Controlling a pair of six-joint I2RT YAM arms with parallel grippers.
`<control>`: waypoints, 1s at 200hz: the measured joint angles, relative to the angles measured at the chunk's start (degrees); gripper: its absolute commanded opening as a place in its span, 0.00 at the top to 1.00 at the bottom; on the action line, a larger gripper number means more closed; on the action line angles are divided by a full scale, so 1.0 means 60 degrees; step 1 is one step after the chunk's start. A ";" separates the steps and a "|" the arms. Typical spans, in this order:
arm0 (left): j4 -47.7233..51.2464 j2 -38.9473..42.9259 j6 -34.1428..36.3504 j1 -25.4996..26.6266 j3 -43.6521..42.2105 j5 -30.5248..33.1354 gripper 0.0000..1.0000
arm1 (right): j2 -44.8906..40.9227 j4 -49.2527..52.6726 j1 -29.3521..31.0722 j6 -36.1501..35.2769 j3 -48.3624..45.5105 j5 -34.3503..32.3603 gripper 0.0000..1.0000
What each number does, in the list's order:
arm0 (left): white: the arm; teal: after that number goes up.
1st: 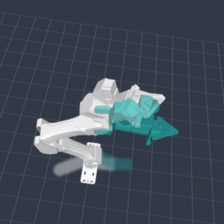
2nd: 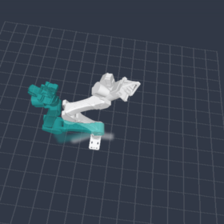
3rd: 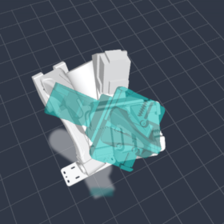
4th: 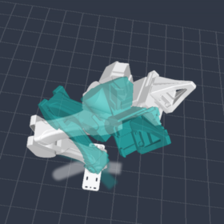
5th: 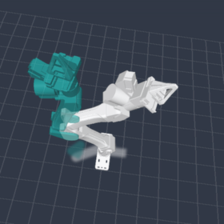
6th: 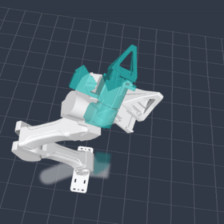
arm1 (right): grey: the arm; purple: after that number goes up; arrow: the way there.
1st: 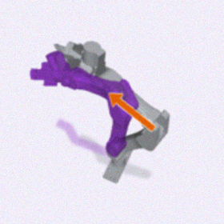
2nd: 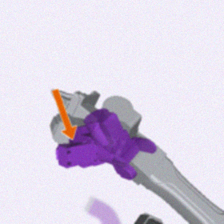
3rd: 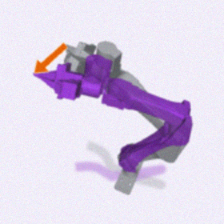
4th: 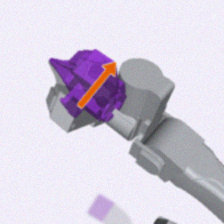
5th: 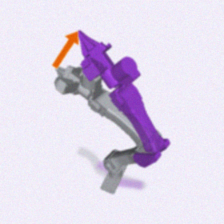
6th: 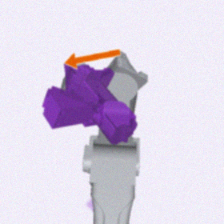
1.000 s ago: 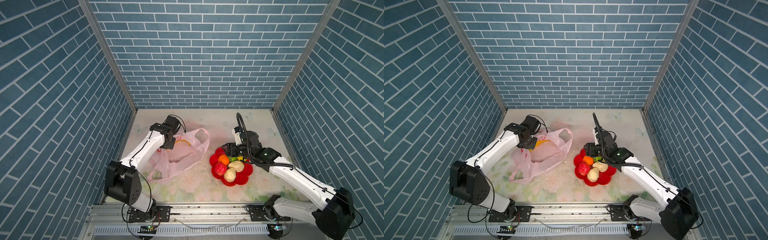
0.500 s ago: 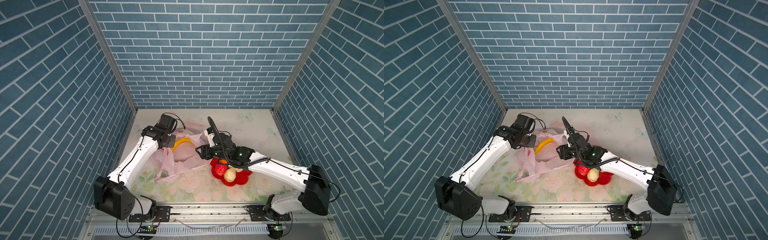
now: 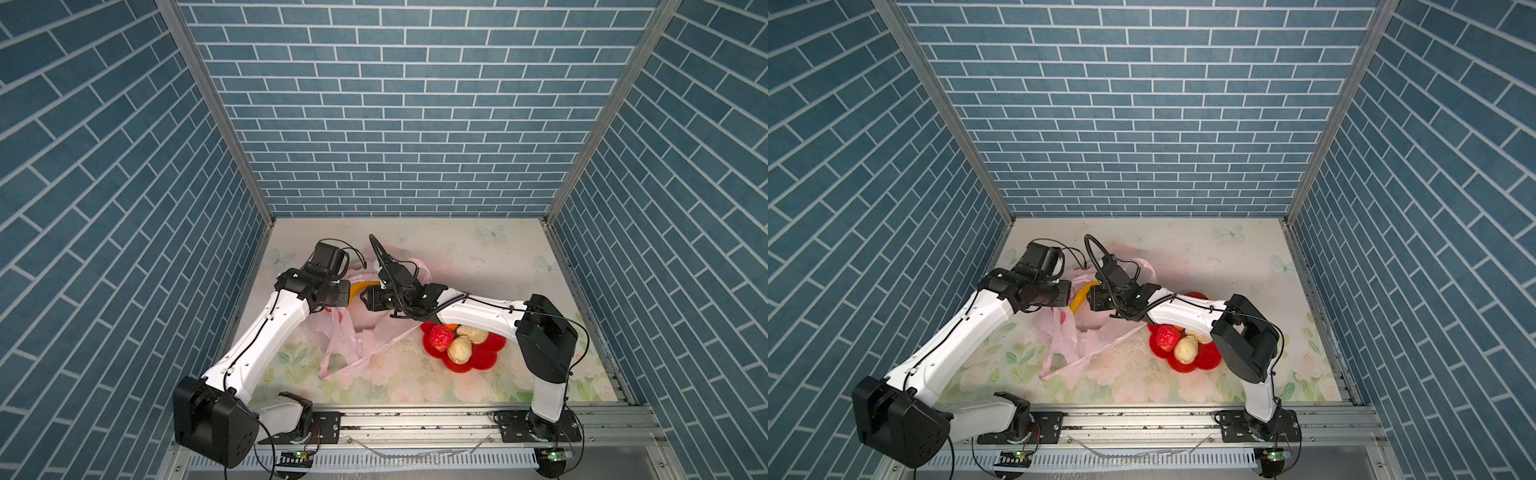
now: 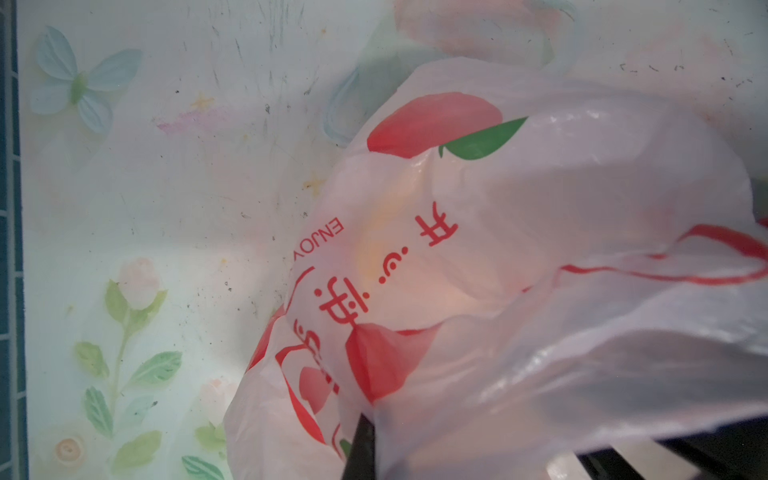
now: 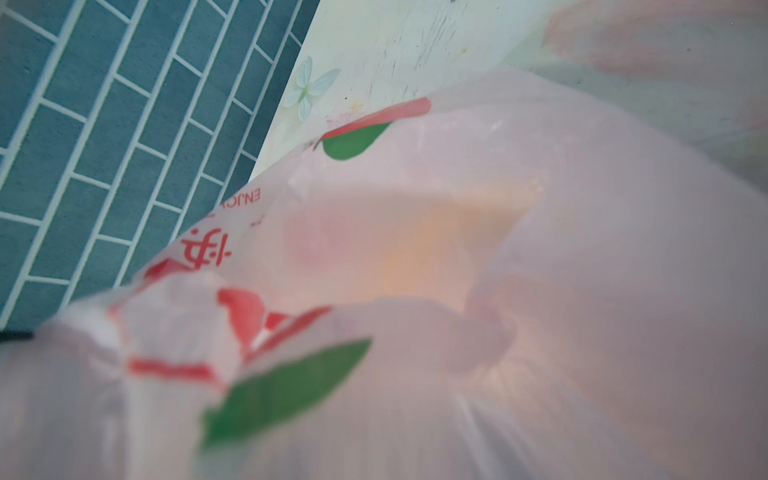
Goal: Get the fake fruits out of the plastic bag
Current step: 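Move the right gripper into the bag toward the yellow banana while left holds bag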
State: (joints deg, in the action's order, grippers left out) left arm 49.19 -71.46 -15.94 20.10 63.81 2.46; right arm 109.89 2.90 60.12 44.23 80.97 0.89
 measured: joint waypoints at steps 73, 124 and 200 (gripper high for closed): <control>-0.0481 0.0335 -0.0568 0.0000 -0.0958 -0.0645 0.98 | 0.1428 -0.0004 0.0011 0.0382 0.1282 -0.0197 0.39; -0.0922 0.0645 -0.0922 0.0000 -0.1537 -0.0772 0.98 | 0.2386 -0.0532 0.0011 0.0929 0.1282 -0.0091 0.39; -0.1071 0.0193 -0.1133 0.0000 -0.1027 -0.0339 0.98 | 0.1501 -0.0776 0.0237 0.0892 0.0506 0.0000 0.39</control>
State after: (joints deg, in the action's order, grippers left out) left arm 42.76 -70.30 -22.74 20.10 57.65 0.43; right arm 118.89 -1.76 61.54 49.58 84.01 0.89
